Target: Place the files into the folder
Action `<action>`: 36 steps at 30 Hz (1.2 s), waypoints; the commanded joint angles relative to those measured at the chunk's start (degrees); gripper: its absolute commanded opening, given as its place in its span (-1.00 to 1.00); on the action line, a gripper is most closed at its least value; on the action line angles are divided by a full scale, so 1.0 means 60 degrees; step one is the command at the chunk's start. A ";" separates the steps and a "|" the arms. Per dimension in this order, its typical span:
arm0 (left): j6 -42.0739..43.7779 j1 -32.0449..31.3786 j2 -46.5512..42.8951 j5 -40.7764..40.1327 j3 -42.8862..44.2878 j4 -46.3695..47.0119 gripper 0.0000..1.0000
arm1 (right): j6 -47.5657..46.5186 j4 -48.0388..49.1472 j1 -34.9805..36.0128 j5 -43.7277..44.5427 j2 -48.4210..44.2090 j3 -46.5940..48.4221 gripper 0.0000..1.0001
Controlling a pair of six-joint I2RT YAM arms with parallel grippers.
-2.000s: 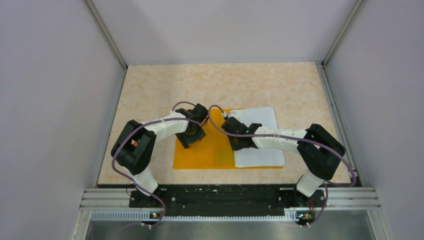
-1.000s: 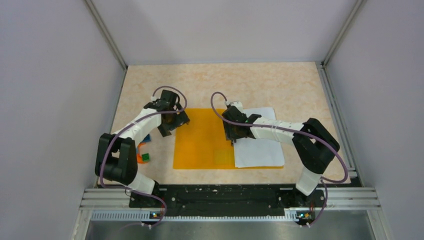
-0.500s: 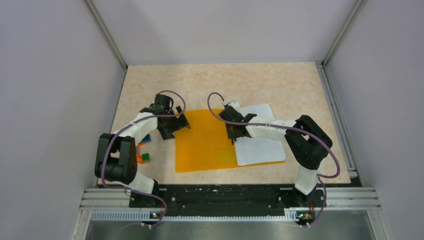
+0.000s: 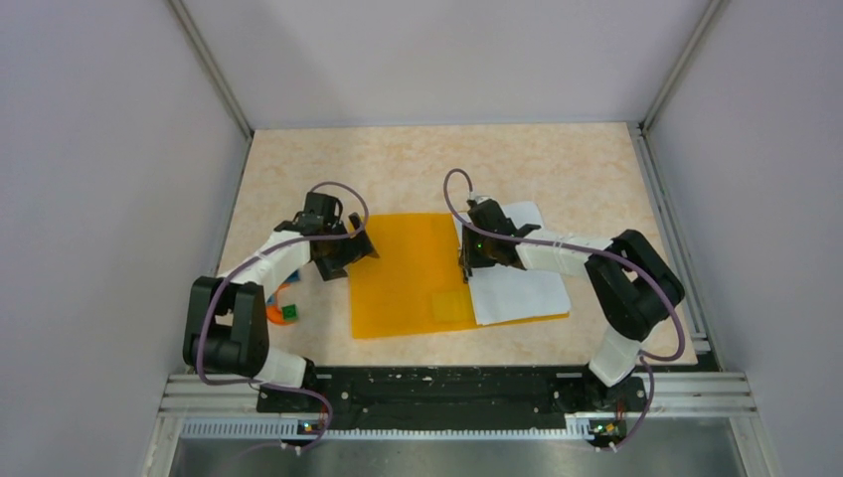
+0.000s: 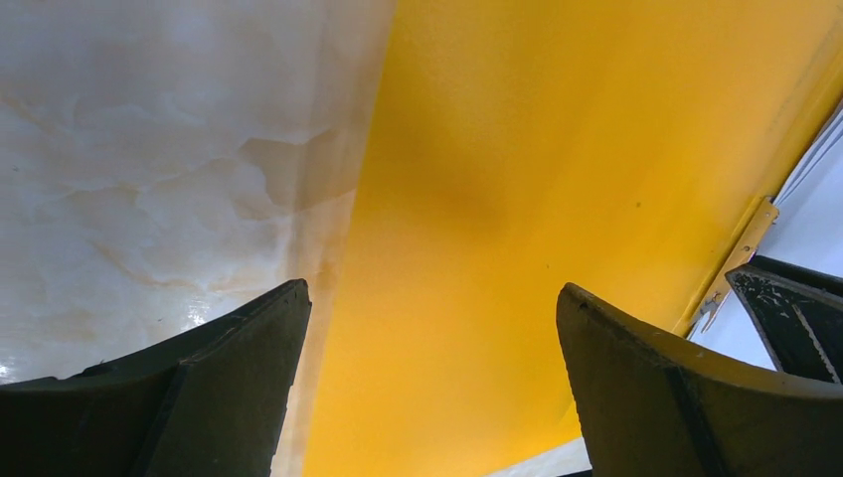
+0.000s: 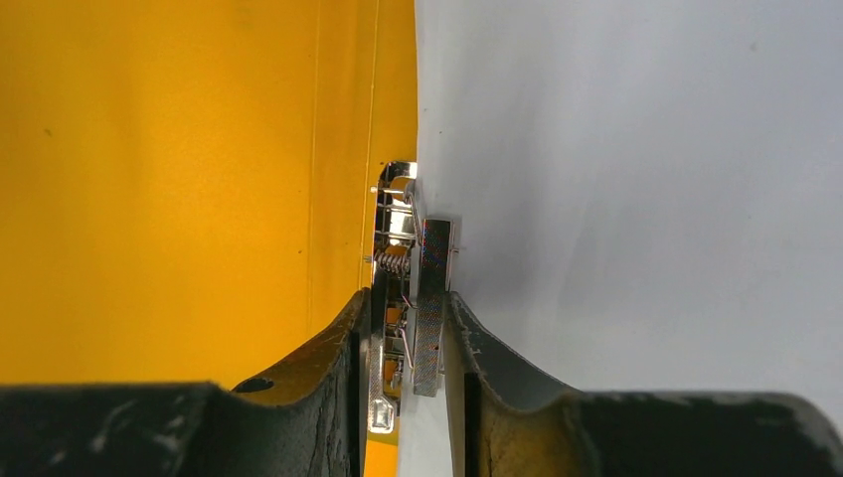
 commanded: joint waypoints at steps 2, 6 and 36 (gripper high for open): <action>0.0664 0.0037 -0.0220 -0.0045 0.0259 0.0022 0.97 | -0.0043 0.0045 -0.0418 -0.0812 0.0074 -0.0526 -1.00; 0.0904 0.0037 0.0207 0.0080 0.0395 0.0071 0.97 | -0.0077 0.0111 -0.0558 -0.1017 0.0064 -0.0588 -1.00; 0.0272 -0.1531 -0.1984 0.4073 0.2052 0.0978 0.97 | 0.1578 0.0895 0.0436 -0.1980 0.1201 0.0798 -0.83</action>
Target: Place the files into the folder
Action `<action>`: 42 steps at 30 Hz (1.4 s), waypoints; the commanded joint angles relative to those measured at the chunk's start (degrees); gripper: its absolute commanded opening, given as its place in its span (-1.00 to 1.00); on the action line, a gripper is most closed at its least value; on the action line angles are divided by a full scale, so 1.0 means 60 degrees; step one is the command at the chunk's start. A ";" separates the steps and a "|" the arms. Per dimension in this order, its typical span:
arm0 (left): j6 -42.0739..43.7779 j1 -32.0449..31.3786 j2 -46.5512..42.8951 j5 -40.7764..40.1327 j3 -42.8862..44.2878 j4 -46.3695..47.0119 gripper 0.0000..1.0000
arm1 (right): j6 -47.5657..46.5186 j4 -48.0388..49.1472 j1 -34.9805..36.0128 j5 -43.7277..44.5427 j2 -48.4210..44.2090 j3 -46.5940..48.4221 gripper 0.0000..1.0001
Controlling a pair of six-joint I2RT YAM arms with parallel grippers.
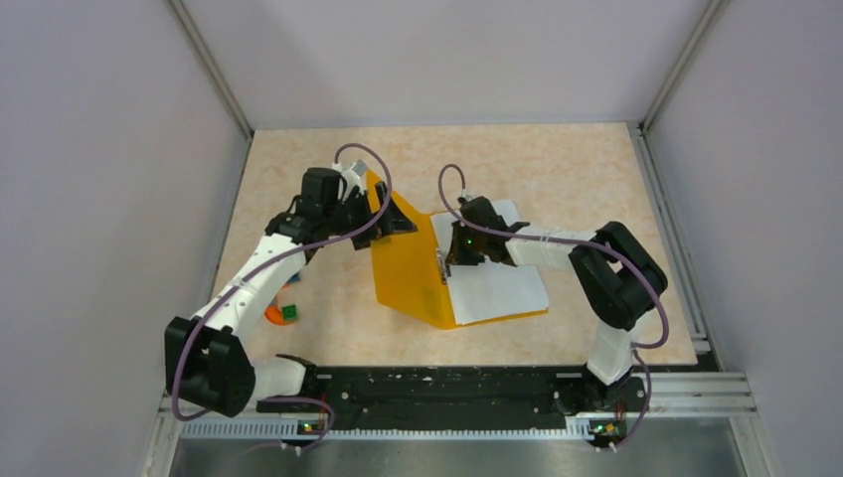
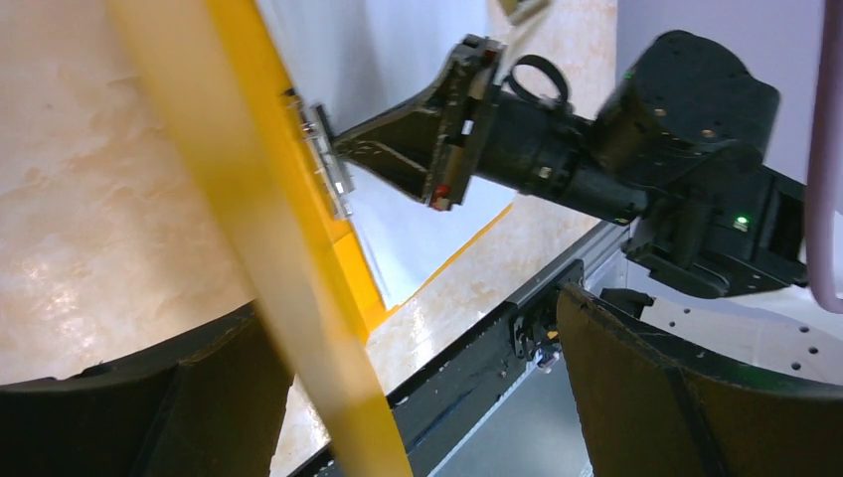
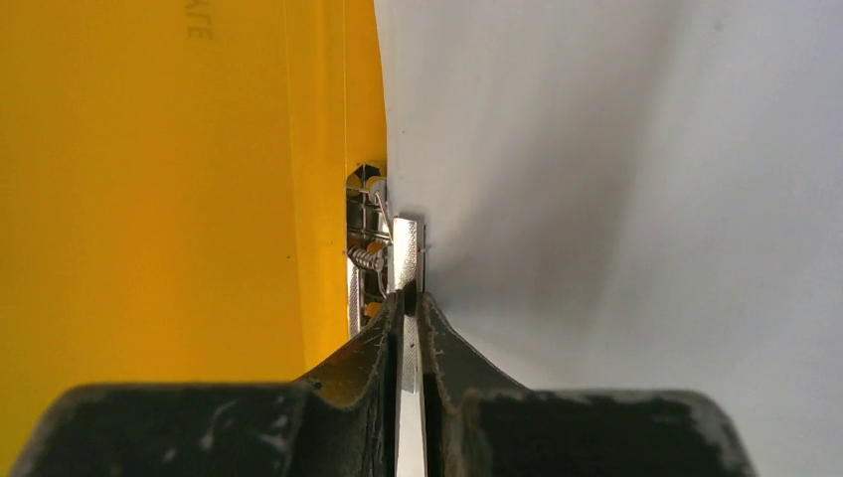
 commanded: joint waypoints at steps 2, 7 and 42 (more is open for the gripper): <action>0.0196 -0.0401 -0.0097 0.0235 0.0791 0.0263 0.97 | 0.0830 0.0146 0.0643 -0.0616 0.0668 0.0736 -0.83; 0.0189 -0.0751 0.0302 0.0200 0.1133 0.0394 0.97 | 0.1147 0.0334 0.0871 -0.0801 0.1044 0.1277 -0.82; 0.0221 -0.3161 0.3313 0.0763 0.3343 0.1746 0.97 | -0.0578 -0.3912 -0.1184 0.3781 -0.7632 0.0075 0.58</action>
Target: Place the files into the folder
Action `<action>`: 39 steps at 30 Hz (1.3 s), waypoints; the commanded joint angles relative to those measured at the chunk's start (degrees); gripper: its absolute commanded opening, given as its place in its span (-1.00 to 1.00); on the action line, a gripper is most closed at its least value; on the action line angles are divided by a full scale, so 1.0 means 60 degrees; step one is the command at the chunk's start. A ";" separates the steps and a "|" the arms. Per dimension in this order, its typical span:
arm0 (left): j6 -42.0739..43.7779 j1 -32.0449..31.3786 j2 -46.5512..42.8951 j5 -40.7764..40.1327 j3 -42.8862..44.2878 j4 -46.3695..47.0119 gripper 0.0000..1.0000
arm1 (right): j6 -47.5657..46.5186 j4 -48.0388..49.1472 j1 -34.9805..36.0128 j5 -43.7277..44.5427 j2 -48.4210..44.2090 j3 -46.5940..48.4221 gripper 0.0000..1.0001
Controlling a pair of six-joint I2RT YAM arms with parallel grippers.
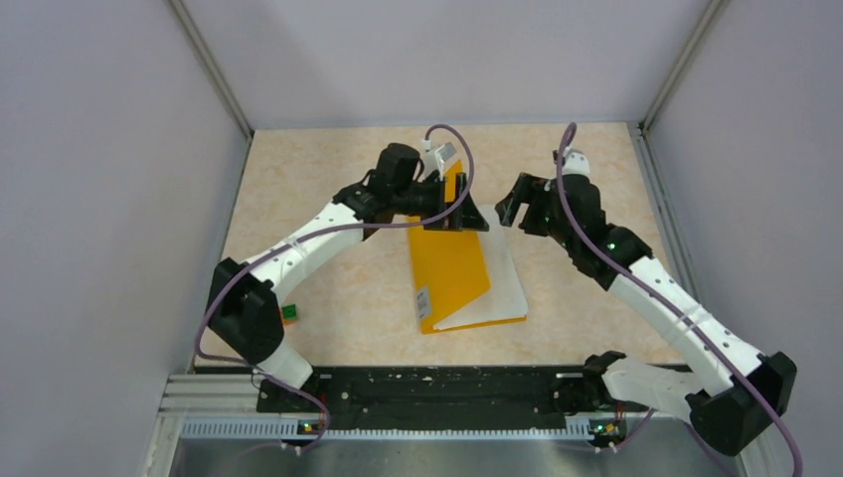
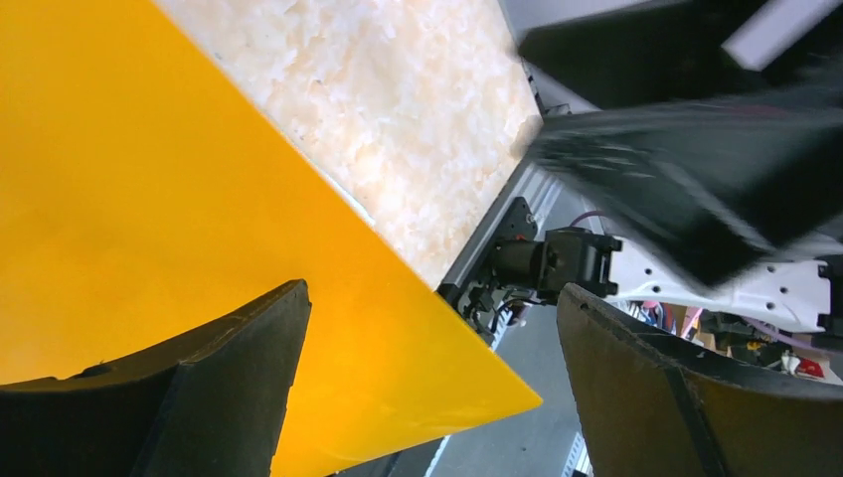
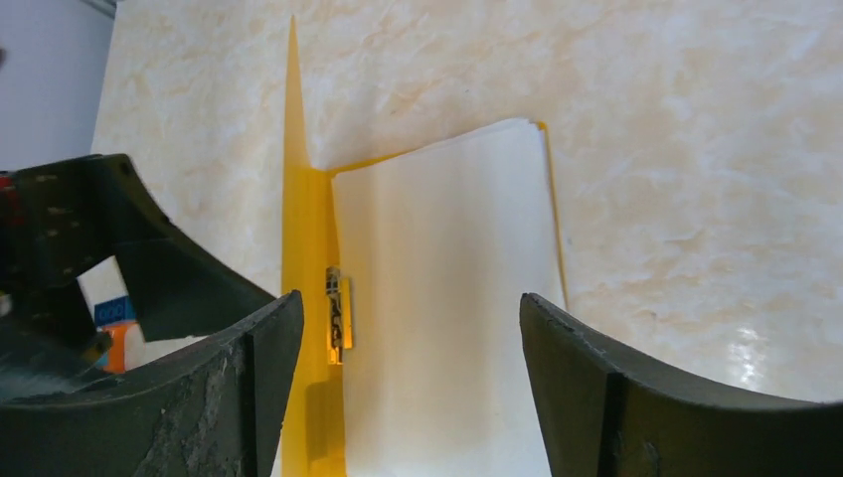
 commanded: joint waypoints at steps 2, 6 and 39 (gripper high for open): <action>-0.0053 -0.0007 0.0902 0.0544 0.0161 0.0949 0.97 | -0.0536 -0.0853 -0.0261 0.1223 -0.1145 -0.0051 0.60; -0.0186 -0.0164 0.1607 0.0960 0.0090 0.1460 0.97 | -0.0660 -0.1029 -0.0270 0.1319 -0.1263 0.0049 0.62; 0.1284 -0.0066 0.1664 -0.1381 0.1026 -0.0933 0.98 | -0.0448 -0.0438 -0.0270 0.0804 -0.0471 -0.0794 0.77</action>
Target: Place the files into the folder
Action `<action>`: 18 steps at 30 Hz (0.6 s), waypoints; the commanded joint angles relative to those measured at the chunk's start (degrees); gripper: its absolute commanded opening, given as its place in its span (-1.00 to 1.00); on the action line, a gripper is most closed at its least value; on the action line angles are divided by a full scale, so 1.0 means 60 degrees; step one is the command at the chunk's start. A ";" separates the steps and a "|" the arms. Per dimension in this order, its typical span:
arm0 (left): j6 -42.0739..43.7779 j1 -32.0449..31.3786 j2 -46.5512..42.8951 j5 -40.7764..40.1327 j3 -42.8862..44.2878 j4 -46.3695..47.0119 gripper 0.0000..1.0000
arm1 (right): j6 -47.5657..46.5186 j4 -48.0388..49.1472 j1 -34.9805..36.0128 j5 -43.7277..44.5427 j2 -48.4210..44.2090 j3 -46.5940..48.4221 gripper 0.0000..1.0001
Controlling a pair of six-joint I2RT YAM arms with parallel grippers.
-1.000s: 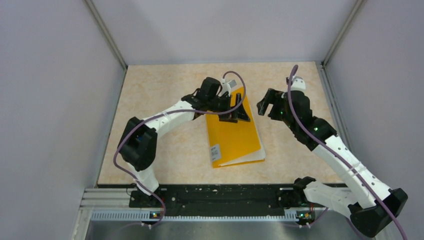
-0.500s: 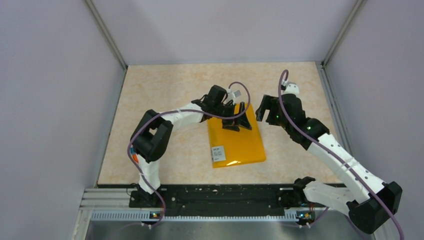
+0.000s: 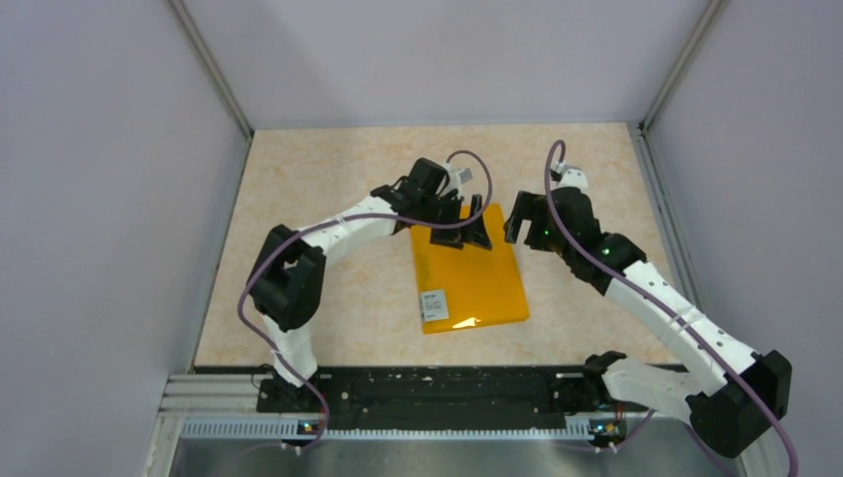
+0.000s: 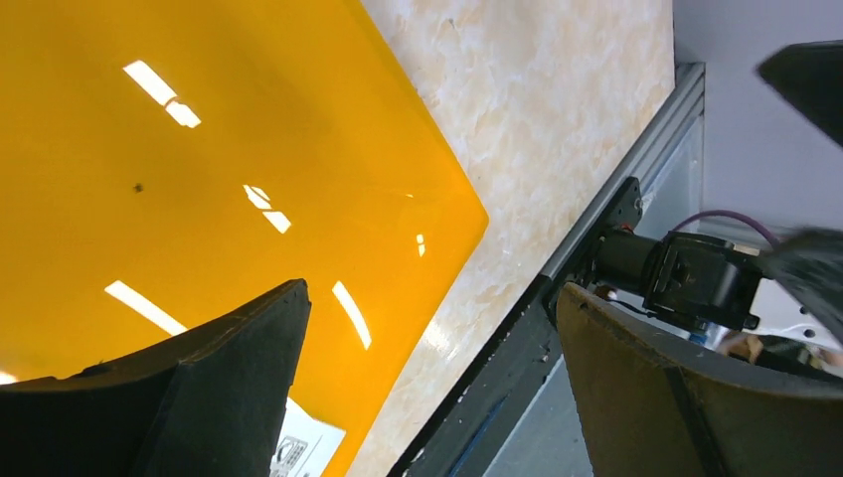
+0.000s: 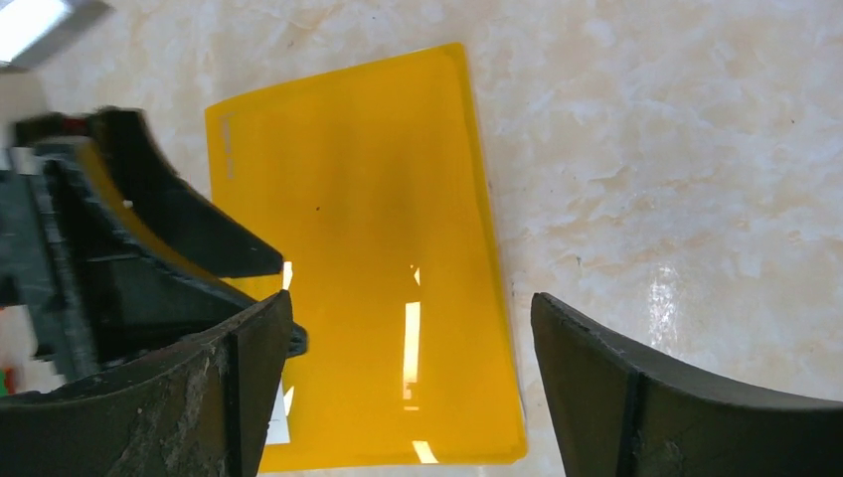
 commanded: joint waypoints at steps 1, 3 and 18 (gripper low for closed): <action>0.0521 0.0176 -0.1577 -0.1503 0.0546 -0.0887 0.98 | 0.0076 0.0448 -0.0093 -0.0028 0.0089 0.0062 0.78; 0.0590 0.0241 -0.2007 -0.2244 0.0658 -0.1337 0.97 | 0.0125 0.0463 -0.0095 0.0016 0.0126 0.0130 0.80; 0.0955 0.0651 -0.5082 -0.7439 -0.0377 -0.2894 0.97 | 0.0432 0.1416 -0.0102 0.0129 0.0471 0.0186 0.96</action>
